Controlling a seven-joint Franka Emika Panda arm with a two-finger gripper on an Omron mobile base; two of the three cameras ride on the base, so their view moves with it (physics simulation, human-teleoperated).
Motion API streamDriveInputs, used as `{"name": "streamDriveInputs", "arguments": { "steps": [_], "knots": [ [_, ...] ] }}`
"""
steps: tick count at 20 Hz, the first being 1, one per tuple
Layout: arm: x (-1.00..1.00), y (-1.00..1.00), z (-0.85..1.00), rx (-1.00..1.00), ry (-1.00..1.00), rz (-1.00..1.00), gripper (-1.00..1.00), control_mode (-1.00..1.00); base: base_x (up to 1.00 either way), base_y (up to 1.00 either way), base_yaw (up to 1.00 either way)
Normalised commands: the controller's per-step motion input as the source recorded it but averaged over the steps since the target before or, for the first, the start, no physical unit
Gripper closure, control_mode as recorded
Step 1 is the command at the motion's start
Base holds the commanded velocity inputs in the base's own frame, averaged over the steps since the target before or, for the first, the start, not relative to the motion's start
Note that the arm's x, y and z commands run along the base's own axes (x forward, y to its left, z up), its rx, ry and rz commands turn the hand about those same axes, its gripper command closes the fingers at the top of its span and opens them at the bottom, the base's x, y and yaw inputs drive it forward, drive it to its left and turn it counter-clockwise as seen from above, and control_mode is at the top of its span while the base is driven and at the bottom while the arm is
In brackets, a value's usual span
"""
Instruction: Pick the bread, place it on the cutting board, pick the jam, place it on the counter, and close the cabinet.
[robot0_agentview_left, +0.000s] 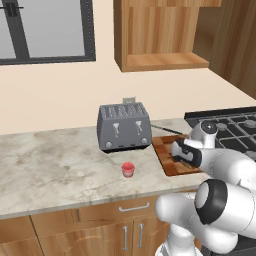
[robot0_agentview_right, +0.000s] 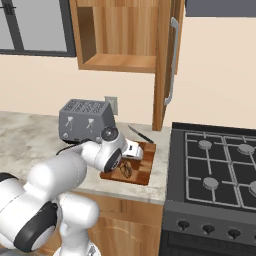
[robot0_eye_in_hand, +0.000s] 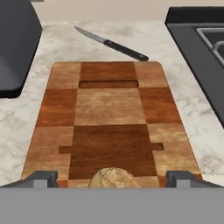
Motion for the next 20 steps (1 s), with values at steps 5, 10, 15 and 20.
{"name": "streamDriveInputs", "arguments": {
  "steps": [5, 10, 15, 20],
  "knots": [
    [-0.07, -0.04, 0.21, 0.0, -0.16, 0.0, -1.0, -1.0, 0.0, 0.0, 0.0],
    [-0.11, -0.12, 0.22, 0.0, -0.15, 0.0, -1.0, -1.0, 0.0, 0.0, 0.0],
    [-0.17, -0.12, 0.18, 0.0, -0.17, 0.0, -1.0, -1.0, 0.0, 0.0, 0.0],
    [-0.22, -0.08, 0.21, 0.0, -0.19, 0.0, -1.0, -1.0, 0.0, 0.0, 0.0]
  ]
}}
